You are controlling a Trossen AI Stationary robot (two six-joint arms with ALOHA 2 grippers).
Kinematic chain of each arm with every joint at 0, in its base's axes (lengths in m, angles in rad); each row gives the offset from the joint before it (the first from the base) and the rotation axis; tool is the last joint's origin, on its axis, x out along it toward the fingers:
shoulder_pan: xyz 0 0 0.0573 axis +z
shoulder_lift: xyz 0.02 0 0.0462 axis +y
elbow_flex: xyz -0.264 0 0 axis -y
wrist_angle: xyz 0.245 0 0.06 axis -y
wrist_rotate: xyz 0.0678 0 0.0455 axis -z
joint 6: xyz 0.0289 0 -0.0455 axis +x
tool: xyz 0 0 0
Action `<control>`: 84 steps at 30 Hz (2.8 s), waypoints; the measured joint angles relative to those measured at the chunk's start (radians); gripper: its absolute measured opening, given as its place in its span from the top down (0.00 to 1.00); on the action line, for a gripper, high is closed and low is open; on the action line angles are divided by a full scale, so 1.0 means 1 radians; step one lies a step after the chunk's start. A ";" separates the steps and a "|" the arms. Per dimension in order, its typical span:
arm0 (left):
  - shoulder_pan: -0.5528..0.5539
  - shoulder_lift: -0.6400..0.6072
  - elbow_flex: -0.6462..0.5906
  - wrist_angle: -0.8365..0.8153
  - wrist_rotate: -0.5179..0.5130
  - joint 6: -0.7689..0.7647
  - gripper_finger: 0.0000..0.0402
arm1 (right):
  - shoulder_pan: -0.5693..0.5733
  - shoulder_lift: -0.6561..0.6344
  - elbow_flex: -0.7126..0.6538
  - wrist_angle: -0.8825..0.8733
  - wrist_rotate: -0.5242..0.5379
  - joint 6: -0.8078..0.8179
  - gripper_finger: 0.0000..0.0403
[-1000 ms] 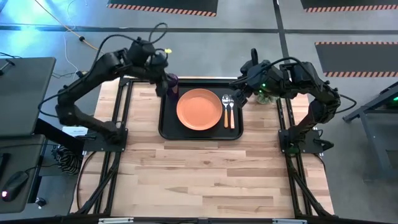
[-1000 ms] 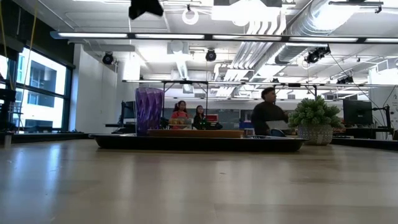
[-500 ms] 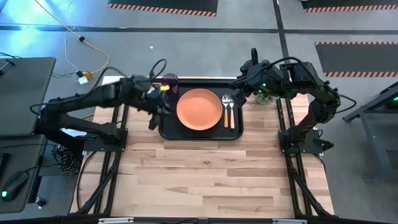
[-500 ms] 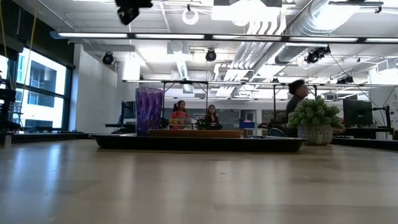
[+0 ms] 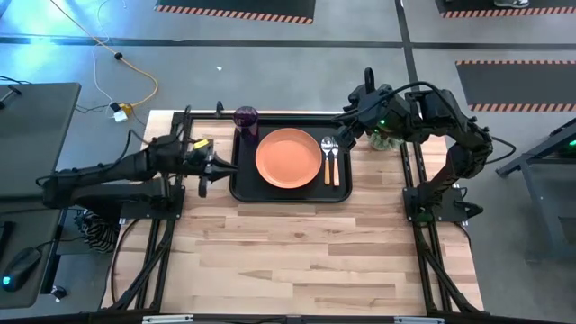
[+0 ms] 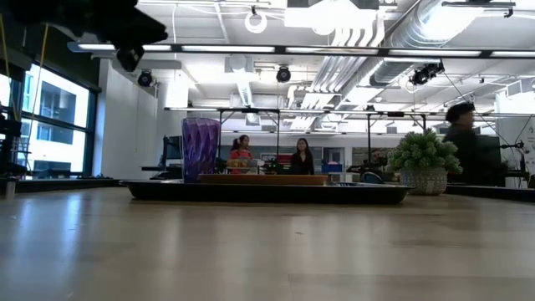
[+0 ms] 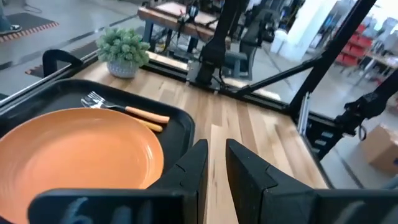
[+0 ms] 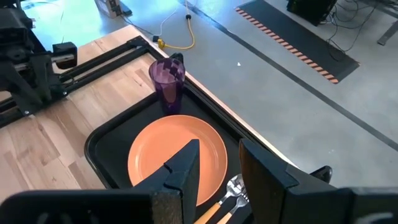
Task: Pick and place plate/cup/fork/spoon on tray
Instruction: Return to Home Position
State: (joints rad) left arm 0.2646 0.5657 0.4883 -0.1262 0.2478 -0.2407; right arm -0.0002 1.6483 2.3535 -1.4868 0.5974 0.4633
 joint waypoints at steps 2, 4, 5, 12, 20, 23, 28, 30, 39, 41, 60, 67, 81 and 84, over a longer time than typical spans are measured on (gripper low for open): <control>0.000 -0.064 -0.044 0.010 0.000 -0.018 0.88 | 0.000 0.000 0.000 0.002 0.000 0.000 0.74; 0.000 -0.129 -0.081 0.012 -0.001 -0.019 0.88 | 0.000 0.000 0.000 0.008 -0.001 0.000 0.74; 0.000 -0.162 -0.097 0.013 -0.004 -0.020 0.88 | 0.000 0.000 0.000 0.012 -0.001 0.000 0.74; 0.000 -0.351 -0.181 -0.013 -0.068 -0.046 0.88 | 0.000 0.000 0.000 0.039 -0.003 0.007 0.74; 0.000 -0.495 -0.311 -0.028 -0.206 -0.050 0.88 | 0.000 0.000 0.000 0.053 -0.003 0.007 0.74; 0.000 -0.534 -0.359 -0.032 -0.314 -0.072 0.88 | 0.000 0.000 0.000 0.055 0.002 0.005 0.74; 0.000 -0.561 -0.411 -0.042 -0.407 -0.072 0.88 | 0.000 0.000 0.000 0.052 0.040 -0.087 0.74; 0.000 -0.559 -0.412 -0.044 -0.403 -0.072 0.88 | 0.000 0.000 0.000 0.047 0.041 -0.098 0.74; 0.000 -0.559 -0.412 -0.048 -0.380 -0.071 0.88 | 0.001 -0.051 -0.001 0.036 0.046 -0.213 0.74; 0.000 -0.559 -0.412 -0.048 -0.379 -0.071 0.88 | 0.001 -0.095 0.000 0.039 0.048 -0.237 0.74; 0.000 -0.559 -0.411 -0.048 -0.377 -0.071 0.88 | 0.051 -0.754 -0.930 0.611 -0.017 -0.293 0.74; 0.000 -0.559 -0.411 -0.048 -0.377 -0.071 0.88 | 0.051 -0.981 -1.343 0.965 -0.107 -0.289 0.74; 0.000 -0.559 -0.411 -0.048 -0.377 -0.071 0.88 | 0.051 -1.266 -1.833 1.231 -0.336 -0.186 0.74; 0.000 -0.559 -0.411 -0.048 -0.378 -0.071 0.88 | 0.051 -1.307 -1.908 1.263 -0.354 -0.192 0.74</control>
State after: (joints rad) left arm 0.2646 0.0063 0.0776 -0.1739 -0.1299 -0.3119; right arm 0.0509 0.3413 0.4451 -0.2236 0.2431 0.2709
